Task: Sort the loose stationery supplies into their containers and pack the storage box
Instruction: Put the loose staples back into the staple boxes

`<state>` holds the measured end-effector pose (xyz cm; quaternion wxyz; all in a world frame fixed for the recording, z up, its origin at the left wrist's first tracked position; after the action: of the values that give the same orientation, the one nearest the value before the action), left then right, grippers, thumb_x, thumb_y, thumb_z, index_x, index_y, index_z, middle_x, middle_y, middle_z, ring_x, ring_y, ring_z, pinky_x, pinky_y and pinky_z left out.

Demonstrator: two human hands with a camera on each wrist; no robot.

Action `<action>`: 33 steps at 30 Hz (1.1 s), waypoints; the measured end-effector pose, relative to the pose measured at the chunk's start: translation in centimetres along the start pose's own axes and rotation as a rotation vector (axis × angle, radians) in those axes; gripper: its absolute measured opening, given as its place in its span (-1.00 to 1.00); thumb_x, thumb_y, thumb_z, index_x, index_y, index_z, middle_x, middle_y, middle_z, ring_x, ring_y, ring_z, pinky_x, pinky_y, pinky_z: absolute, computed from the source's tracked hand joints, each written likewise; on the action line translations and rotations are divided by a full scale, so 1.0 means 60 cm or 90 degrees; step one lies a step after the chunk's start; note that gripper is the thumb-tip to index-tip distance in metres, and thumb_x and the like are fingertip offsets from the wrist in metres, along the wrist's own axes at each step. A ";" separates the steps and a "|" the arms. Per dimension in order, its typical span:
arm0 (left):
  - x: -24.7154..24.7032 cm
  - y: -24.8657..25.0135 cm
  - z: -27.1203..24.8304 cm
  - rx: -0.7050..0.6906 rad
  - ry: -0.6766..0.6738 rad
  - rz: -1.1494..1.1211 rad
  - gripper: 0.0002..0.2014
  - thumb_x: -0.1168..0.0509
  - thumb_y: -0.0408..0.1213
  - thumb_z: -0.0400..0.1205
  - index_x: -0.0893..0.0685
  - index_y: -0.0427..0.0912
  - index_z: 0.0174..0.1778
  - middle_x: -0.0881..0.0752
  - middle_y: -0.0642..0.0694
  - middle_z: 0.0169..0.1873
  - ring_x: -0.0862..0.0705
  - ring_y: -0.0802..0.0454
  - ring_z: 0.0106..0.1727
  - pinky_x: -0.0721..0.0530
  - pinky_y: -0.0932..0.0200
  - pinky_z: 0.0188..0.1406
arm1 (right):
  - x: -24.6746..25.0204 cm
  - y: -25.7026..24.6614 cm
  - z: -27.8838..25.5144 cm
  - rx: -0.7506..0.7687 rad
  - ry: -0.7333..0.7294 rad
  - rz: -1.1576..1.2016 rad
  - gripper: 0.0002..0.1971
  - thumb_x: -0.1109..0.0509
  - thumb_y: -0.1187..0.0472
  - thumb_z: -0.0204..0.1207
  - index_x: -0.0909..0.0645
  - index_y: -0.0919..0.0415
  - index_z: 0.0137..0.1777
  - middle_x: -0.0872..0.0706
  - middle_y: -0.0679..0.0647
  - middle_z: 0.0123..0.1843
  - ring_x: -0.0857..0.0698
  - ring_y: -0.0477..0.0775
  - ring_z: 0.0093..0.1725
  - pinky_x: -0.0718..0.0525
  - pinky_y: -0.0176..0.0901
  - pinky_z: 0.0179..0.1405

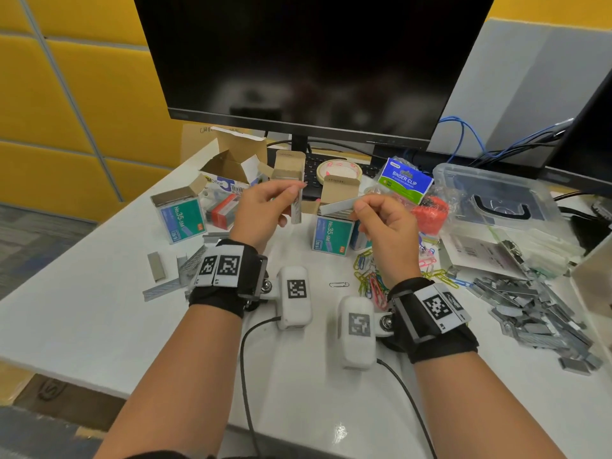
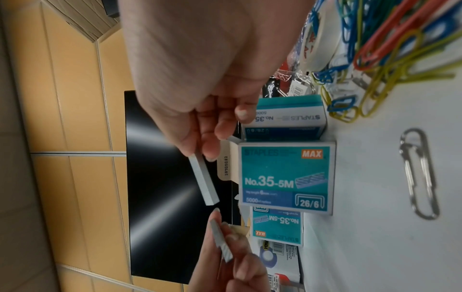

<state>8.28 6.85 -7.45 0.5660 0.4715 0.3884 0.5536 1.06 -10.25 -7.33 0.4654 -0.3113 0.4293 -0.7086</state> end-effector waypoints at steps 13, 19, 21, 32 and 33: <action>-0.022 0.006 -0.017 0.047 0.009 -0.255 -0.79 -0.23 -0.42 0.66 -0.63 -0.24 0.19 -0.75 -0.28 -0.03 -0.80 0.05 -0.22 -0.77 0.26 -0.22 | 0.002 -0.010 0.003 0.016 0.056 0.040 -0.81 -0.28 0.34 0.61 -0.61 0.17 -0.23 -0.67 0.02 -0.33 -0.60 -0.33 -0.38 -0.54 -0.51 -0.32; -0.031 0.013 -0.024 0.050 -0.017 -0.305 -0.93 -0.26 -0.40 0.64 -0.61 -0.27 0.00 -0.81 -0.13 -0.29 -0.81 0.03 -0.28 -0.78 0.25 -0.30 | 0.006 -0.004 0.006 0.018 0.076 0.023 -0.82 -0.30 0.33 0.61 -0.61 0.14 -0.21 -0.68 0.01 -0.33 -0.60 -0.33 -0.37 -0.54 -0.49 -0.32; -0.031 0.014 -0.026 0.046 -0.031 -0.310 -0.93 -0.26 -0.40 0.63 -0.61 -0.25 -0.01 -0.82 -0.13 -0.29 -0.81 0.03 -0.27 -0.78 0.25 -0.31 | 0.007 -0.001 0.007 0.006 0.076 0.023 -0.82 -0.30 0.33 0.61 -0.61 0.16 -0.22 -0.67 0.00 -0.33 -0.61 -0.34 -0.37 -0.54 -0.51 -0.34; -0.049 0.020 -0.037 0.046 -0.107 -0.287 -0.84 -0.30 -0.50 0.58 -0.65 -0.21 0.00 -0.83 -0.09 -0.27 -0.81 0.07 -0.26 -0.77 0.26 -0.32 | 0.002 0.002 0.007 -0.029 0.049 -0.044 -0.81 -0.37 0.30 0.56 -0.64 0.15 -0.29 -0.65 -0.03 -0.40 -0.60 -0.28 -0.40 -0.59 -0.34 -0.40; -0.048 0.020 -0.036 0.044 -0.107 -0.284 -0.84 -0.30 -0.50 0.58 -0.65 -0.20 0.01 -0.83 -0.08 -0.28 -0.81 0.08 -0.26 -0.77 0.27 -0.32 | 0.002 0.003 0.007 -0.031 0.051 -0.048 -0.85 -0.38 0.28 0.56 -0.66 0.18 -0.25 -0.67 -0.03 -0.39 -0.62 -0.28 -0.39 -0.60 -0.34 -0.39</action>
<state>5.63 4.14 -7.07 0.6879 0.4379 0.4531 0.3600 1.42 -10.55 -7.30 0.4128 -0.3099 0.4530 -0.7269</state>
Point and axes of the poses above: each hand's wrist, its own z-axis towards the middle knuckle, its own x-axis out of the back of the hand, y = z × x, the point moved 3 cm from there along z, towards the middle knuckle
